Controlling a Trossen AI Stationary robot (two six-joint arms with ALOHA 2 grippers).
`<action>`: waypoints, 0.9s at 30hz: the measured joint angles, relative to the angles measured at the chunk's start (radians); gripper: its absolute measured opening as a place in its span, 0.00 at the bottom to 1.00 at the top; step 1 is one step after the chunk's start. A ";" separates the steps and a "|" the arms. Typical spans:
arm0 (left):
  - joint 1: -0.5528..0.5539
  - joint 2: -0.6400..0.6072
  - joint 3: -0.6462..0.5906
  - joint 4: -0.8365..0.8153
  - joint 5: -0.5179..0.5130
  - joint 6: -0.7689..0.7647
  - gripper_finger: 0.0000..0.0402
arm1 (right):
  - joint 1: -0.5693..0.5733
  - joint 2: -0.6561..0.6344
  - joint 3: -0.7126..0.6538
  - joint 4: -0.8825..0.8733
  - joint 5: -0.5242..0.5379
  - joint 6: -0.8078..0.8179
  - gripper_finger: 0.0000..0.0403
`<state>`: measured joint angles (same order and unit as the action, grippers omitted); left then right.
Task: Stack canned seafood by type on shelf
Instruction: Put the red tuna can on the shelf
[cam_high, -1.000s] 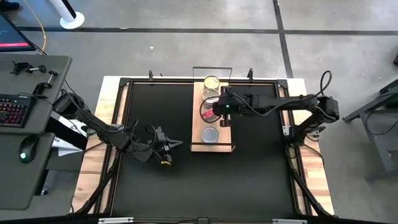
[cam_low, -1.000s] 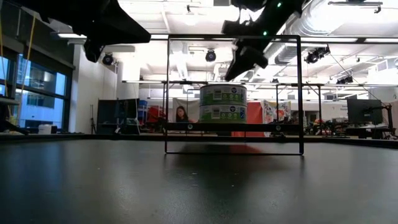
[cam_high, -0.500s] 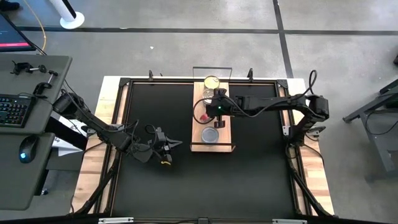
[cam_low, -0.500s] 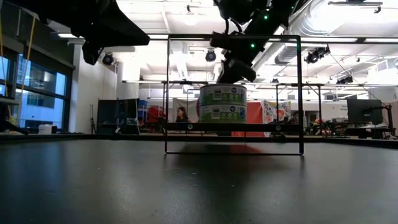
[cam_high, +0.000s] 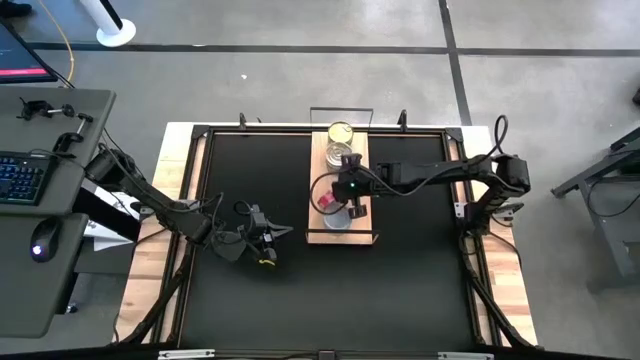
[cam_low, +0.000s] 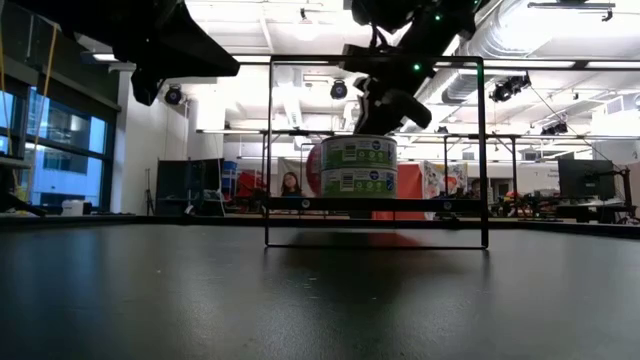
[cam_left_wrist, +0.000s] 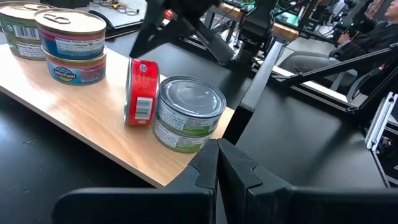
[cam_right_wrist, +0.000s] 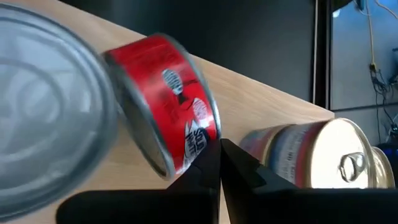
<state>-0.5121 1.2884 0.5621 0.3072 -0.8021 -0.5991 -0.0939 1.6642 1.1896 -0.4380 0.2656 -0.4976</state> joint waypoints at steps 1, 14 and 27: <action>0.000 0.000 0.000 -0.001 0.000 0.000 0.00 | 0.006 -0.001 0.000 -0.003 0.000 0.000 0.00; 0.157 -0.063 0.000 -0.030 0.053 0.041 0.00 | 0.027 -0.003 0.096 -0.196 0.016 0.018 0.00; 0.637 -0.024 0.000 -0.036 0.735 0.249 0.00 | -0.001 -0.004 0.098 -0.257 -0.262 0.214 0.00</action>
<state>0.1248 1.2649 0.5621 0.2716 -0.0671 -0.3500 -0.0951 1.6600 1.2878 -0.6949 0.0038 -0.2832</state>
